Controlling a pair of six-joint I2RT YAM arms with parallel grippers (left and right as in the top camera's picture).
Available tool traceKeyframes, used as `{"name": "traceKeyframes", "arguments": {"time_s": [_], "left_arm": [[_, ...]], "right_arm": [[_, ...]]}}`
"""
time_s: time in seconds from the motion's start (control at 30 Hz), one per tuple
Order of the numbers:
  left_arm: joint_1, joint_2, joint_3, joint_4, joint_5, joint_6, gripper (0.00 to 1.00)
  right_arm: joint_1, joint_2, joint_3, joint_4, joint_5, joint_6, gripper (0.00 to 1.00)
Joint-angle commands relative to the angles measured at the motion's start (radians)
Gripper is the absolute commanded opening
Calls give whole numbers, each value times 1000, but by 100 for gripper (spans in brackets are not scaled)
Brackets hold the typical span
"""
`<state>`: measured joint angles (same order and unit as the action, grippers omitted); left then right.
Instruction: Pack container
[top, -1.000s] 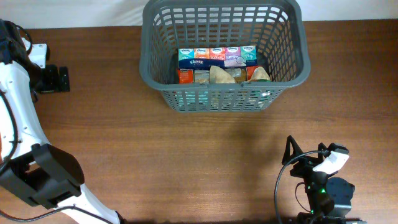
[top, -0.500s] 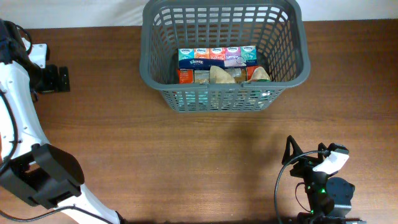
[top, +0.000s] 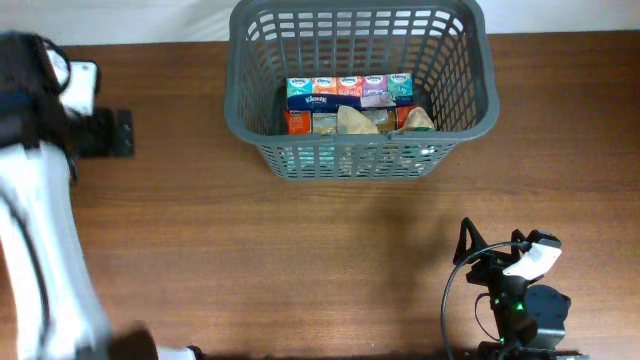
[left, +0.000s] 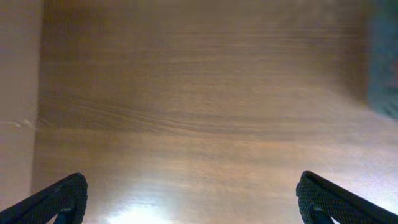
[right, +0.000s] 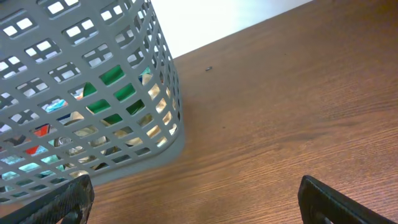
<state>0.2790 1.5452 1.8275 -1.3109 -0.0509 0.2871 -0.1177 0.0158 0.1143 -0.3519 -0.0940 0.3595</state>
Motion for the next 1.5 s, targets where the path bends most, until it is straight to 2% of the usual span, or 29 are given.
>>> {"name": "traceKeyframes", "arguments": {"time_s": [0.0, 0.07, 0.17, 0.23, 0.4, 0.47, 0.53, 0.7, 0.9, 1.3, 1.47], "left_arm": [[-37, -201, -194, 38, -7, 13, 99], [-60, -306, -327, 161, -23, 28, 99], [-98, -464, -539, 420, 75, 27, 99], [-133, -595, -735, 723, 173, 27, 99], [-192, -861, -1176, 1419, 266, 27, 99], [-192, -949, -1309, 1556, 266, 27, 99], [-192, -1036, -1421, 1627, 265, 27, 99], [-191, -1244, -1638, 1667, 264, 28, 99], [-192, -1407, -1810, 1666, 254, 28, 99], [-193, -1541, -1818, 1281, 256, 28, 99], [-193, -1541, -1818, 1249, 257, 27, 99]], "right_arm": [[6, -13, -9, 5, -7, 1, 99], [6, -13, -9, 5, -7, 1, 99], [6, -13, -9, 5, -7, 1, 99], [6, -13, -9, 5, -7, 1, 99], [6, -13, -9, 5, -7, 1, 99], [6, -13, -9, 5, -7, 1, 99], [6, -13, -9, 5, -7, 1, 99], [6, -13, -9, 5, -7, 1, 99], [6, -13, -9, 5, -7, 1, 99], [6, -13, -9, 5, -7, 1, 99], [6, -13, -9, 5, -7, 1, 99]]}}
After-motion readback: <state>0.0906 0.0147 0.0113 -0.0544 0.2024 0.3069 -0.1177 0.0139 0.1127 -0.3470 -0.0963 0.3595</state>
